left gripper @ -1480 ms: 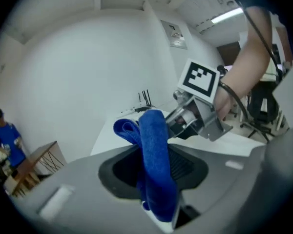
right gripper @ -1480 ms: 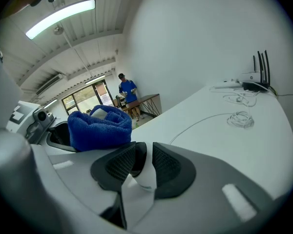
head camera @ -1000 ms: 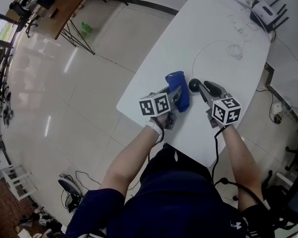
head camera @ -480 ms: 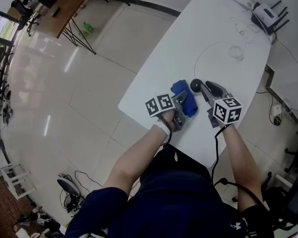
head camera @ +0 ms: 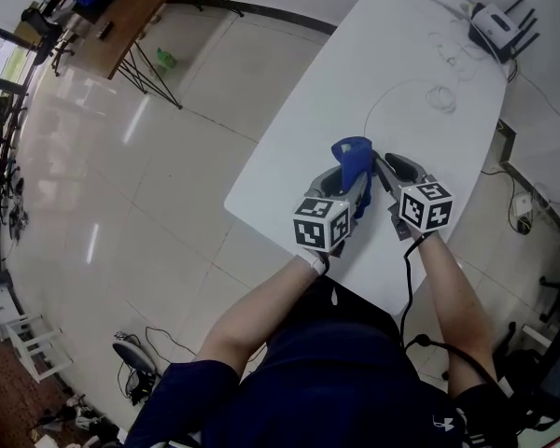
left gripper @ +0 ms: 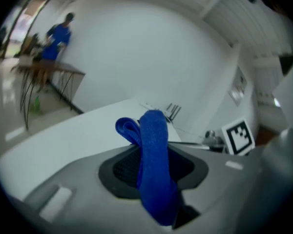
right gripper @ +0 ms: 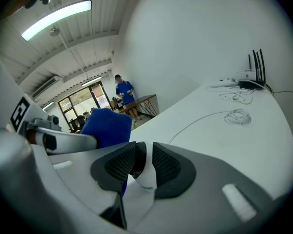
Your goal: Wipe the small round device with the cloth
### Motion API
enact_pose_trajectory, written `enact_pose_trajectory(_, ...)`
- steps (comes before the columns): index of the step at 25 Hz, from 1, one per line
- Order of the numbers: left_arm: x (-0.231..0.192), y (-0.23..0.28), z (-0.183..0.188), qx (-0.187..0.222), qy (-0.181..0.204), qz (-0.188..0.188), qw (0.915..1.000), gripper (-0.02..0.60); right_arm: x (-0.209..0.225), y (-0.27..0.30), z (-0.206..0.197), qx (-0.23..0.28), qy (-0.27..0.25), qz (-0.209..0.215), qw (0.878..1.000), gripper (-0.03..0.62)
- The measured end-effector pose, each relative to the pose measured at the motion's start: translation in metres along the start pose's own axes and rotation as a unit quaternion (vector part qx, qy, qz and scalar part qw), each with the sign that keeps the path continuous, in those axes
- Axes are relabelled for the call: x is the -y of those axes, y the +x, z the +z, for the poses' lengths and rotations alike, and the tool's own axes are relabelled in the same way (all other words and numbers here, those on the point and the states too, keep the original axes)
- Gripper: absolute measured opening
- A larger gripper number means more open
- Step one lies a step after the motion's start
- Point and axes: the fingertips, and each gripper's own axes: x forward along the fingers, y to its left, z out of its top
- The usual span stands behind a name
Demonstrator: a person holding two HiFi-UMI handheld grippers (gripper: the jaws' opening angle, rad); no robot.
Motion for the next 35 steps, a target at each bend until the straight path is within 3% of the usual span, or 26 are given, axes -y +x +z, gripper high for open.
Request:
enact_pose_trajectory(1, 0.007, 0.002, -0.004, -0.005, 0.065, -0.002, 0.9979, 0.144, 0.0, 0.0, 0.0, 0.001, 0.002, 0.0, 1.0, 0.112)
enact_pose_trajectory(3, 0.015, 0.004, -0.017, -0.009, 0.176, 0.002, 0.9844, 0.144, 0.0, -0.001, 0.0, 0.002, 0.005, 0.0, 1.0, 0.112)
enact_pose_trajectory(4, 0.017, 0.005, -0.022, -0.008, 0.209, 0.005, 0.9779, 0.144, 0.001, -0.002, 0.0, 0.003, 0.005, 0.0, 1.0, 0.112)
enact_pose_trajectory(6, 0.018, 0.004, -0.026, -0.003, 0.221, 0.007, 0.9753, 0.144, 0.002, -0.003, -0.001, 0.002, 0.005, 0.001, 1.0, 0.112)
enact_pose_trajectory(8, 0.015, 0.005, -0.026, 0.002, 0.163, 0.001, 0.9867, 0.144, 0.003, -0.003, -0.001, 0.002, 0.004, 0.001, 1.0, 0.112)
enact_pose_trajectory(10, 0.001, 0.005, -0.025, 0.001, 0.048, -0.004, 0.9988, 0.144, 0.004, -0.002, -0.001, 0.001, 0.004, 0.0, 1.0, 0.112)
enact_pose_trajectory(13, -0.025, 0.008, -0.034, -0.009, -0.094, -0.008, 0.9955, 0.148, 0.003, -0.001, -0.002, 0.001, 0.005, 0.0, 1.0, 0.112)
enact_pose_trajectory(17, -0.038, 0.01, -0.044, 0.003, -0.2, -0.026, 0.9794, 0.149, 0.001, -0.001, 0.0, 0.005, 0.01, 0.001, 1.0, 0.112)
enact_pose_trajectory(21, -0.061, 0.008, -0.062, 0.043, -0.337, 0.014, 0.9404, 0.146, 0.0, -0.001, 0.001, 0.007, 0.012, 0.003, 1.0, 0.112)
enact_pose_trajectory(23, -0.065, 0.014, -0.076, 0.044, -0.371, 0.027, 0.9273, 0.145, 0.0, -0.002, 0.001, 0.009, 0.015, 0.004, 1.0, 0.112)
enact_pose_trajectory(27, -0.071, 0.018, -0.092, 0.041, -0.404, 0.049, 0.9124, 0.143, -0.003, 0.0, 0.0, 0.005, 0.011, 0.004, 1.0, 0.112)
enact_pose_trajectory(29, -0.068, 0.018, -0.092, 0.035, -0.4, 0.049, 0.9144, 0.143, -0.003, 0.001, -0.001, 0.001, 0.009, 0.003, 1.0, 0.112)
enact_pose_trajectory(30, -0.065, 0.018, -0.091, 0.027, -0.389, 0.047, 0.9196, 0.144, -0.002, 0.001, -0.001, -0.001, 0.009, 0.003, 1.0, 0.112)
enact_pose_trajectory(32, -0.052, 0.016, -0.086, 0.006, -0.335, 0.036, 0.9414, 0.143, -0.003, 0.0, -0.002, 0.0, 0.011, 0.004, 1.0, 0.112)
enact_pose_trajectory(35, -0.024, 0.006, -0.07, -0.026, -0.185, 0.024, 0.9821, 0.144, -0.004, -0.001, -0.002, 0.005, 0.02, 0.004, 1.0, 0.112)
